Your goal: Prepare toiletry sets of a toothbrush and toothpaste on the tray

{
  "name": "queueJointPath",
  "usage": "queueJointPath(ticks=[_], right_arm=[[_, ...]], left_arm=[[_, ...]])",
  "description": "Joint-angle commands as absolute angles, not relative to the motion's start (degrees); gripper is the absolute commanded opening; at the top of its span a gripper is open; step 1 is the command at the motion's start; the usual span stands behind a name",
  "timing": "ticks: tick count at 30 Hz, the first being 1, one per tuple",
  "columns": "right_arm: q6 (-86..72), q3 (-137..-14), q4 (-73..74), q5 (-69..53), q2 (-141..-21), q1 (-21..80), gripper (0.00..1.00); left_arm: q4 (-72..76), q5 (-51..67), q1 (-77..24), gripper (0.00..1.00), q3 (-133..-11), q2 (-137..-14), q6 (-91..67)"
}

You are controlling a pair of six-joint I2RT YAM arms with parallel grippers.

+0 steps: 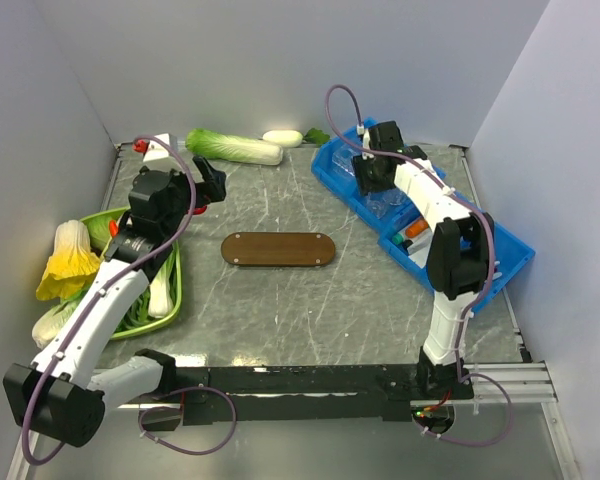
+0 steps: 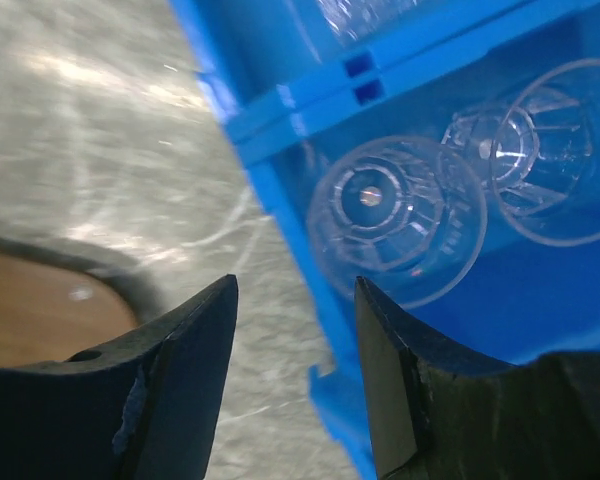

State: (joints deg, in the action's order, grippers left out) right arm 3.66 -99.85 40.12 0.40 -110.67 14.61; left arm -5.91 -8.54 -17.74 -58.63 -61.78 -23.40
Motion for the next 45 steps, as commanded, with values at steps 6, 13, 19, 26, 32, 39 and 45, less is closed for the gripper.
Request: queueJointPath(ticks=[6, 13, 19, 26, 32, 39, 45], right_arm=[[12.48, -104.5, 38.32, 2.37, -117.77, 13.71, 0.47], [13.71, -100.46, 35.33, 1.4, -117.16, 13.54, 0.39], [15.56, -99.14, 34.19, -1.15, -117.68, 13.62, 0.19], [16.52, -98.61, 33.66, -0.35, -118.13, 13.36, 0.05], [17.22, -98.26, 32.96, -0.53, -115.41, 13.36, 0.0], [19.25, -97.3, 31.73, 1.67, -108.82, 13.71, 0.0], [20.56, -96.59, 31.9, 4.21, -100.39, 15.29, 0.0]], left_arm=[[-4.92, -7.03, -17.93, 0.97, -60.73, -60.73, -23.73], [-4.83, -7.12, -17.93, 0.97, -60.56, -60.73, -23.64], [-5.01, -6.68, -17.93, 0.97, -60.73, -61.26, -23.91], [-4.92, -6.24, -17.93, 0.97, -60.64, -61.26, -24.08], [-4.48, -4.4, -17.93, 0.97, -60.64, -61.44, -24.08], [-4.83, -4.92, -17.93, 0.97, -60.65, -61.43, -24.61], [-4.92, -4.04, -18.72, 0.97, -60.65, -62.05, -25.57]])
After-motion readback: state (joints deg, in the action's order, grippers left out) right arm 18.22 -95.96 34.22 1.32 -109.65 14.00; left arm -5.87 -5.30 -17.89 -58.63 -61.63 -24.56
